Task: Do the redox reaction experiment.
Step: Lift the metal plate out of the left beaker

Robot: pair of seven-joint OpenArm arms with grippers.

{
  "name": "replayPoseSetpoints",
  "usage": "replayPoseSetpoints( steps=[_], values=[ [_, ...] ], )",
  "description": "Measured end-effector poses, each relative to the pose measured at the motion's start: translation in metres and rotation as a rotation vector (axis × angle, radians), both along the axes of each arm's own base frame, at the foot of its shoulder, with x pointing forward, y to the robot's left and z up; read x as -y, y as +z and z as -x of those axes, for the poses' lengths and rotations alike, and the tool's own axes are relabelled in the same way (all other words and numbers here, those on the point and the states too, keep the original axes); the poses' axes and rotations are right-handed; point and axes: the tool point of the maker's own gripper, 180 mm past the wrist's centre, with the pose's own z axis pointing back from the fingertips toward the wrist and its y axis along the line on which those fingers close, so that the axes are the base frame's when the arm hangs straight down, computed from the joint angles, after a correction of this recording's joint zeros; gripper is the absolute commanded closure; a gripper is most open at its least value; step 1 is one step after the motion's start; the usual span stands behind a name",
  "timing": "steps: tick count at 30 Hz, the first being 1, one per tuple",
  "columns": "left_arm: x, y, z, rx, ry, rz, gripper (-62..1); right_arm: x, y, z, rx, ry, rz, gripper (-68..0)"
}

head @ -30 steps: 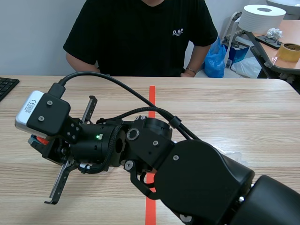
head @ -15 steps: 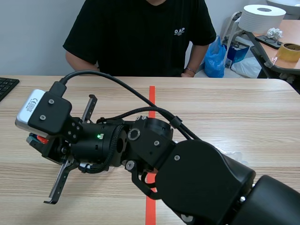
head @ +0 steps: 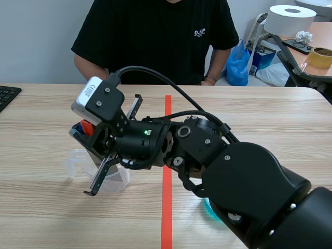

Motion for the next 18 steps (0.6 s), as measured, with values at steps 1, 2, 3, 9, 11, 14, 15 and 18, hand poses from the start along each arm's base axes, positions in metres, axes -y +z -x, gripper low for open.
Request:
replayPoseSetpoints(
  steps=[1,2,3,9,11,14,15,18],
  values=[
    [0.0,0.0,0.0,0.0,0.0,0.0,-4.2,0.002,0.0,-0.002,-0.003,-0.003,-0.001,-0.6],
    [0.0,0.0,0.0,0.0,0.0,0.0,-4.2,0.004,0.001,-0.004,-0.004,-0.006,-0.003,-0.6],
    [0.0,0.0,0.0,0.0,0.0,0.0,-4.2,0.006,0.003,-0.005,-0.005,-0.008,-0.001,-0.6],
    [0.0,0.0,0.0,0.0,0.0,0.0,-4.2,0.003,0.01,0.0,-0.002,0.034,-0.003,-0.6],
    [0.0,0.0,0.0,0.0,0.0,0.0,-4.2,0.002,0.01,0.0,-0.001,0.036,-0.001,-0.6],
    [0.0,0.0,0.0,0.0,0.0,0.0,-4.2,0.001,0.016,0.0,0.019,0.035,0.007,-0.6],
    [0.0,0.0,0.0,0.0,0.0,0.0,-4.2,0.0,0.02,-0.001,0.03,0.035,0.009,-0.6],
    [0.0,0.0,0.0,0.0,0.0,0.0,-4.2,-0.002,0.038,0.0,0.075,0.038,-0.006,-0.6]
  ],
)
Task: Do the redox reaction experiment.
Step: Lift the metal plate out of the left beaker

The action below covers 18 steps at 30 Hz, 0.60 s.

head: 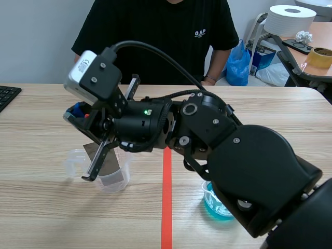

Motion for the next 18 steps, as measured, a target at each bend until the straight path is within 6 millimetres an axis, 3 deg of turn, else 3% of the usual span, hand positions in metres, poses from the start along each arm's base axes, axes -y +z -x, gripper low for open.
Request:
replayPoseSetpoints(
  steps=[7,18],
  values=[
    [0.0,0.0,0.0,0.0,0.0,0.0,-4.2,-0.003,0.044,0.004,0.115,0.001,-0.01,-0.6],
    [0.0,0.0,0.0,0.0,0.0,0.0,-4.2,-0.002,0.105,0.021,0.138,0.012,-0.078,-0.6]
  ],
)
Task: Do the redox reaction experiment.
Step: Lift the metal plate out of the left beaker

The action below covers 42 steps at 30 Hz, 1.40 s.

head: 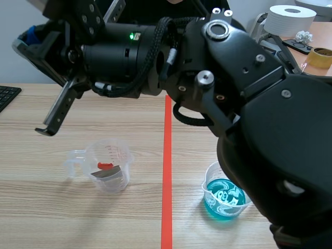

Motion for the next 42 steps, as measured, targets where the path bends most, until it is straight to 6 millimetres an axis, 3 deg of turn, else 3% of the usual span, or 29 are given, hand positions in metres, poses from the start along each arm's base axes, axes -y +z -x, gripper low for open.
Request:
replayPoseSetpoints(
  steps=[8,12,25,32,34,37,39,42],
  values=[
    [0.0,0.0,0.0,0.0,0.0,0.0,-4.2,0.006,0.045,0.021,0.0,0.027,-0.055,-0.6],
    [0.0,0.0,0.0,0.0,0.0,0.0,-4.2,0.019,0.067,0.025,-0.022,0.039,-0.125,-0.6],
    [0.0,0.0,0.0,0.0,0.0,0.0,-4.2,0.06,0.076,0.004,-0.2,-0.01,-0.204,-0.6],
    [0.0,0.0,0.0,0.0,0.0,0.0,-4.2,0.066,0.072,0.003,-0.222,-0.015,-0.185,-2.2],
    [0.0,0.0,0.0,0.0,0.0,0.0,-4.2,0.067,0.07,0.002,-0.222,-0.017,-0.176,-13.6],
    [0.0,0.0,0.0,0.0,0.0,0.0,-4.2,0.068,0.068,0.002,-0.221,-0.018,-0.167,-46.4],
    [0.0,0.0,0.0,0.0,0.0,0.0,-4.2,0.068,0.068,0.002,-0.219,-0.02,-0.167,-61.6],
    [0.0,0.0,0.0,0.0,0.0,0.0,-4.2,0.069,0.072,0.003,-0.211,-0.012,-0.19,-67.9]
  ],
)
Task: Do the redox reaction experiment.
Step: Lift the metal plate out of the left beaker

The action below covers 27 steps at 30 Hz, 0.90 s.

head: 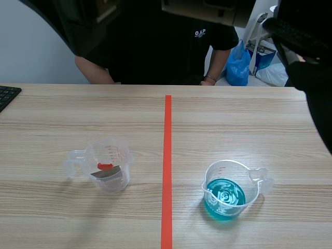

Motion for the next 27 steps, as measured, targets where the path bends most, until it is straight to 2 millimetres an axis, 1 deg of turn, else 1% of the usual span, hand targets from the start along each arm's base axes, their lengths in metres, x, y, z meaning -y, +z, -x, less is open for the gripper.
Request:
replayPoseSetpoints(
  steps=[5,14,19,22,27],
  values=[
    [0.0,0.0,0.0,0.0,0.0,0.0,-4.2,0.0,-0.003,0.0,-0.007,-0.001,0.007,-67.9],
    [0.0,0.0,0.0,0.0,0.0,0.0,-4.2,0.01,-0.019,0.0,-0.016,0.006,0.079,-67.9],
    [0.0,0.0,0.0,0.0,0.0,0.0,-4.2,0.027,-0.034,0.005,-0.007,0.021,0.128,-67.9],
    [0.0,0.0,0.0,0.0,0.0,0.0,-4.2,0.038,-0.055,0.012,-0.025,0.041,0.193,-67.9],
    [0.0,0.0,0.0,0.0,0.0,0.0,-4.2,0.057,-0.074,0.023,-0.063,0.054,0.215,-67.9]
  ],
)
